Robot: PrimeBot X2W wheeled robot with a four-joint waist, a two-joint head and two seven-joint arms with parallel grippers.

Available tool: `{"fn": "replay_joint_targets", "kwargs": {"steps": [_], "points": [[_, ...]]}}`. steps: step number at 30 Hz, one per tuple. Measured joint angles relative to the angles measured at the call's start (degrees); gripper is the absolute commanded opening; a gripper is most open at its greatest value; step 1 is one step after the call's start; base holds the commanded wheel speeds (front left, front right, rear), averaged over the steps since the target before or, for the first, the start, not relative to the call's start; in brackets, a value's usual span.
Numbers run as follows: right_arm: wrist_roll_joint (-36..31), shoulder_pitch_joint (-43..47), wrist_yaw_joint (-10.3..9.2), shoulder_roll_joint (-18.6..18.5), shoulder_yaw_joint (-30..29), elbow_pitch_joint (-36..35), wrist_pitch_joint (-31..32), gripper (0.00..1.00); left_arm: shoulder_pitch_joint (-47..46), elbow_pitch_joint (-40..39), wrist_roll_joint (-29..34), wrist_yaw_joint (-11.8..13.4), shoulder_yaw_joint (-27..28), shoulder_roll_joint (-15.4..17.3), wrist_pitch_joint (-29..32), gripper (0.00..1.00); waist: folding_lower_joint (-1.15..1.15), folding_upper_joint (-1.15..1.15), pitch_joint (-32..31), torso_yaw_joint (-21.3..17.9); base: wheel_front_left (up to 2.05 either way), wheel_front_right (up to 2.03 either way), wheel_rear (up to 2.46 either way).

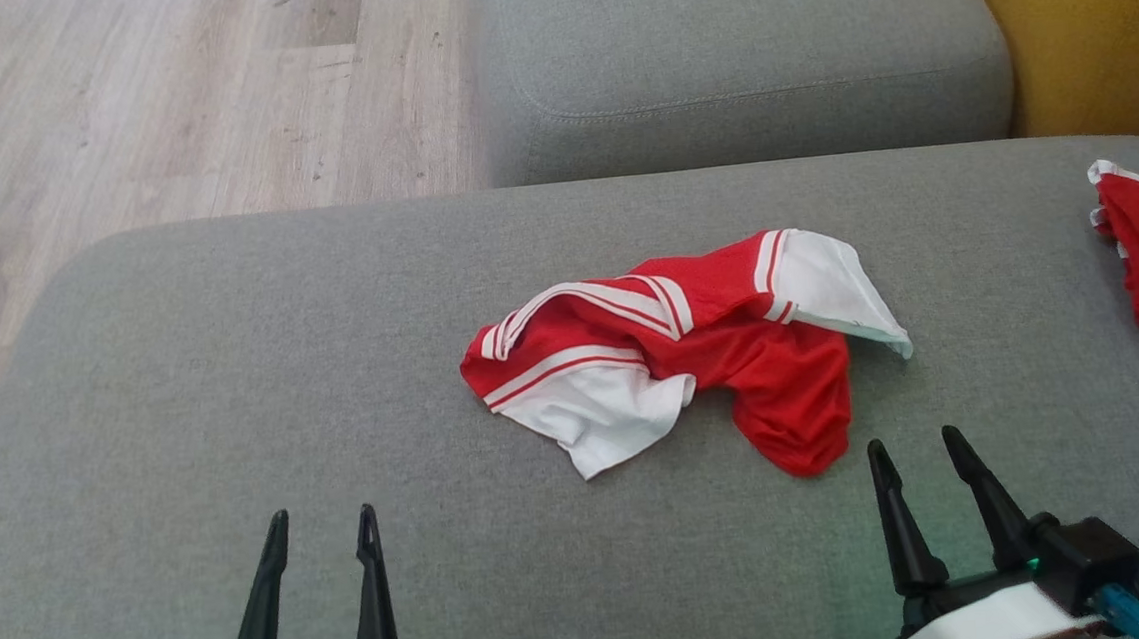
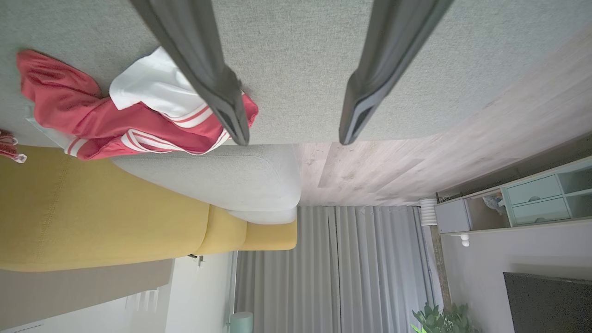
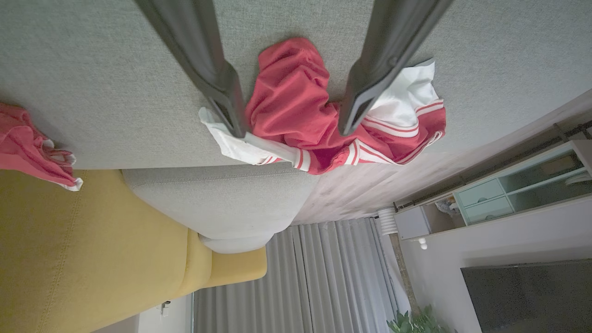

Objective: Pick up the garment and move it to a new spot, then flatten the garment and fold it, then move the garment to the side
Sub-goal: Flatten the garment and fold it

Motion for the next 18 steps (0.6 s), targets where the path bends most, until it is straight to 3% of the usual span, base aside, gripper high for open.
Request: {"fn": "replay_joint_targets", "kwargs": {"steps": [12, 18], "points": [[0.0, -0.1, -0.01, 0.0, 0.6, 0.0, 0.0, 1.0, -0.2, 0.4, -0.1, 0.0, -1.7, 0.0, 0.0, 1.0, 0.0, 0.0, 1.1, -1.2, 0.0, 0.0, 0.0], [-1.0, -0.4, 0.0, 0.0, 1.7, 0.0, 0.0, 1.0, -3.7, 1.6, -0.1, -0.9, -5.6, 0.0, 0.0, 1.0, 0.0, 0.0, 2.7, -2.6, 0.0, 0.0, 0.0]]}}
